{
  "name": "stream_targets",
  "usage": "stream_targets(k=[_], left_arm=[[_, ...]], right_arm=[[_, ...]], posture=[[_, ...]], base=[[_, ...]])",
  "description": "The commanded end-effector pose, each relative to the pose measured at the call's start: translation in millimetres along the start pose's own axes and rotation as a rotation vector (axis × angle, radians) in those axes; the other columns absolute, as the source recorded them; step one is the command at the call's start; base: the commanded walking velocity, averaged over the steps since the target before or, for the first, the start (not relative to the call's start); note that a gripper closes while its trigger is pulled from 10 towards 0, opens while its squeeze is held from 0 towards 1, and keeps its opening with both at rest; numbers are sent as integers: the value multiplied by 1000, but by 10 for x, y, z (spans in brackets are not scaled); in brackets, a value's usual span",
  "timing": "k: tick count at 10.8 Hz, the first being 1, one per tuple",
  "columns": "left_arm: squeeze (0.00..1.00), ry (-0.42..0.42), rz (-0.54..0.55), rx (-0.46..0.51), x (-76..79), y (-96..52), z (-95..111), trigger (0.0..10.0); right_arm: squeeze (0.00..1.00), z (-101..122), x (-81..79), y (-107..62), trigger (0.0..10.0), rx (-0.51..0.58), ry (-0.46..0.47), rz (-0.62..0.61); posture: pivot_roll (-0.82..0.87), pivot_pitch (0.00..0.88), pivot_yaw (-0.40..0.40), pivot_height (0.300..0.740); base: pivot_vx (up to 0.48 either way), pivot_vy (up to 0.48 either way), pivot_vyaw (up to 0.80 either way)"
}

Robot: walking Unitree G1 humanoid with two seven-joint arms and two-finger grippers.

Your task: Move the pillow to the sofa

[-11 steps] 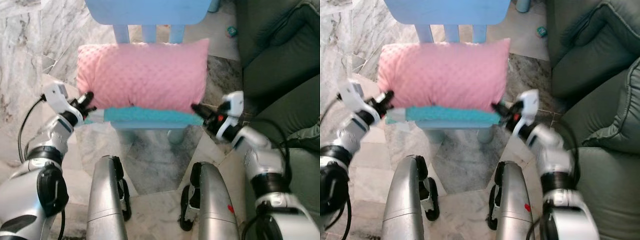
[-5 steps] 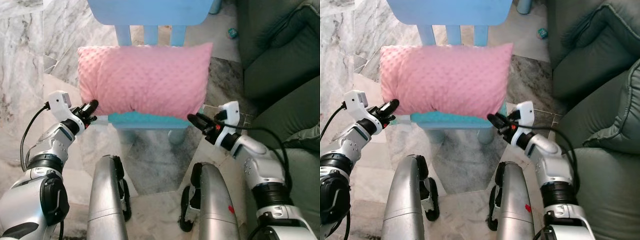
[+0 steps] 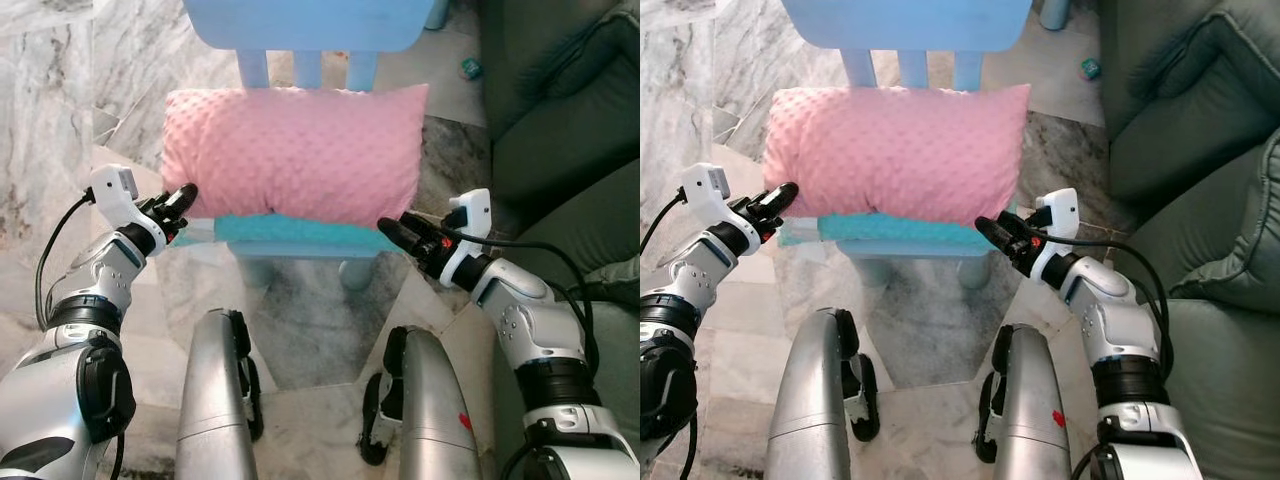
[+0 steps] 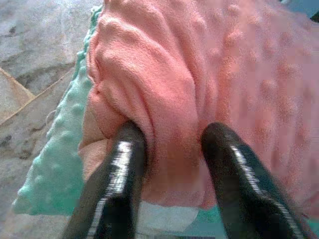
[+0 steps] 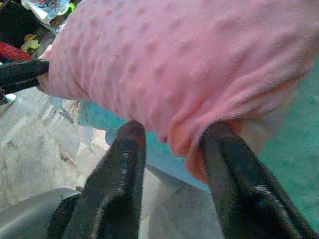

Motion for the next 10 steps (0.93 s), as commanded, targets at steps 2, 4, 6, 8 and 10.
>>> stream_targets(k=[2,4,6,8,10], left_arm=[[1000,-4,3,-42,-79,-66,-113,10000],[1000,-2,-3,-53,-75,-71,-131,10000],[1000,-5,-34,-78,-20,-61,-194,10000],[1000,15,-24,-70,-24,-54,-154,10000],[1000,14,-108,-93,69,-76,-53,10000]], right_arm=[[1000,-80,-5,-93,10000,-20,37,21],[1000,-111,13,-99,10000,-31,18,4],[1000,-192,-47,-53,10000,-52,8,4],[1000,-165,-25,-95,10000,-53,-3,9],[1000,-59,75,-213,10000,-62,-29,24]], posture=[[-70,438,-3,571],[-69,437,-2,571],[-67,436,1,571],[-66,436,3,571],[-77,434,1,571]], base=[[0,0,0],[0,0,0],[0,0,0],[0,0,0],[0,0,0]])
Point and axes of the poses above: a point about 5 cm out from each wrist's last joint towards the gripper, its own y axis pointing out of the wrist towards the gripper, its own z axis along the axis of the wrist's last joint, x = y × z, the point moved 6 cm from there along y, pointing out of the wrist towards the gripper, and after that the axes turned 6 degrees about -y, right-handed, at the moved point
